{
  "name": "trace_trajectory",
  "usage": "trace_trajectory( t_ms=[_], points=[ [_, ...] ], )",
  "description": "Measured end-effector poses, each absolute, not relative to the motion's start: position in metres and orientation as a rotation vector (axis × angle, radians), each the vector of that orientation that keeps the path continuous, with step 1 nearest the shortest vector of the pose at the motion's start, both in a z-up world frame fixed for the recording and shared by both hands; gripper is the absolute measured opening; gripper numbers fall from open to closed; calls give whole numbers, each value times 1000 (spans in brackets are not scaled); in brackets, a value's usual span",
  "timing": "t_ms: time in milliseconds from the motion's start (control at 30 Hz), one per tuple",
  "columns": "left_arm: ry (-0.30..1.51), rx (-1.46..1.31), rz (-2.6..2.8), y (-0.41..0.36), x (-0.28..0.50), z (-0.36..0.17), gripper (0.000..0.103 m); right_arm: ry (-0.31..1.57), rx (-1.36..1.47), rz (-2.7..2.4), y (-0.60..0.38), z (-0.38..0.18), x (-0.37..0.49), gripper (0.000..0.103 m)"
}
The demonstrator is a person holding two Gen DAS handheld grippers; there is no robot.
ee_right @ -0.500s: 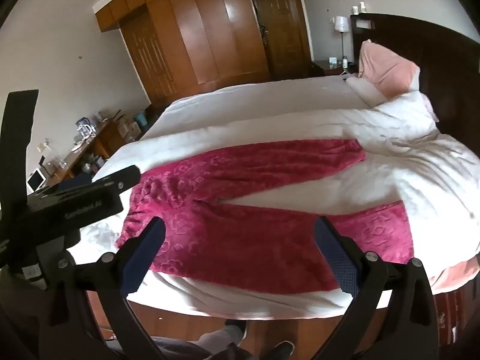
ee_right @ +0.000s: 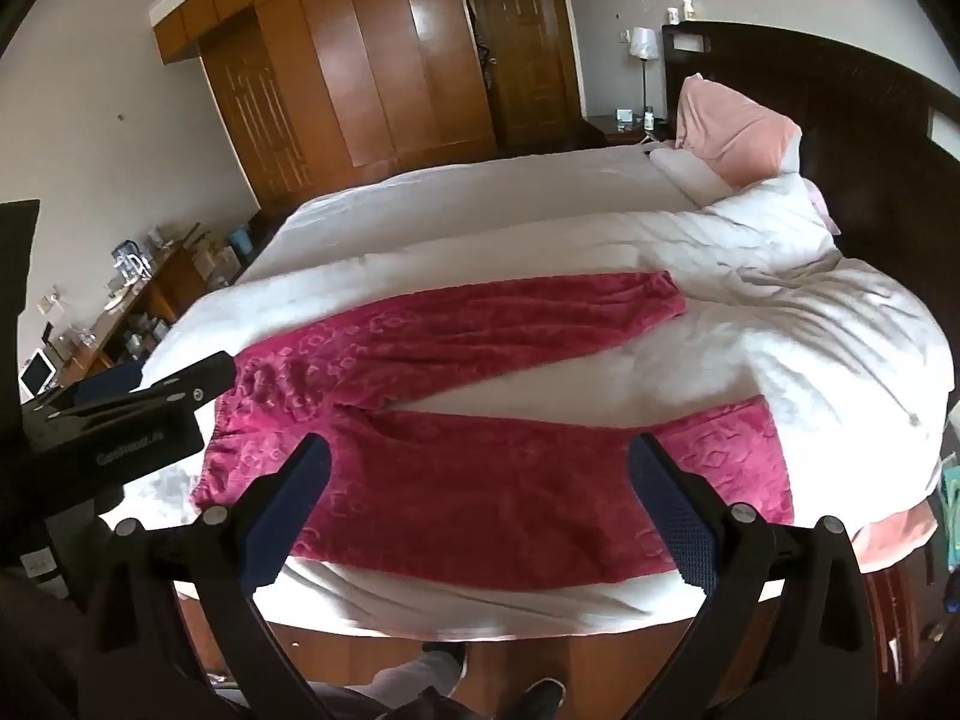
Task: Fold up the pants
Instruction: 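Move both grippers toward the waistband of the magenta fleece pants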
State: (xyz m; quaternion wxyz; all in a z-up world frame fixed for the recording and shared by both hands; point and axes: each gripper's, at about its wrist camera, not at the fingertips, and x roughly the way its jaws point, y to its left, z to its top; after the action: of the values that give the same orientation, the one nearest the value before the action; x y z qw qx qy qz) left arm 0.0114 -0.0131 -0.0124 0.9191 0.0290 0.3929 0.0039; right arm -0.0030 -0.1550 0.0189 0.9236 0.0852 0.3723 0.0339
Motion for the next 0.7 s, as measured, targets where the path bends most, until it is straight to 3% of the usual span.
trace_trajectory(
  t_ms=[700],
  points=[
    [865, 68, 23, -11, 15, -30, 98, 806, 153, 12, -169, 6, 5, 100]
  ],
)
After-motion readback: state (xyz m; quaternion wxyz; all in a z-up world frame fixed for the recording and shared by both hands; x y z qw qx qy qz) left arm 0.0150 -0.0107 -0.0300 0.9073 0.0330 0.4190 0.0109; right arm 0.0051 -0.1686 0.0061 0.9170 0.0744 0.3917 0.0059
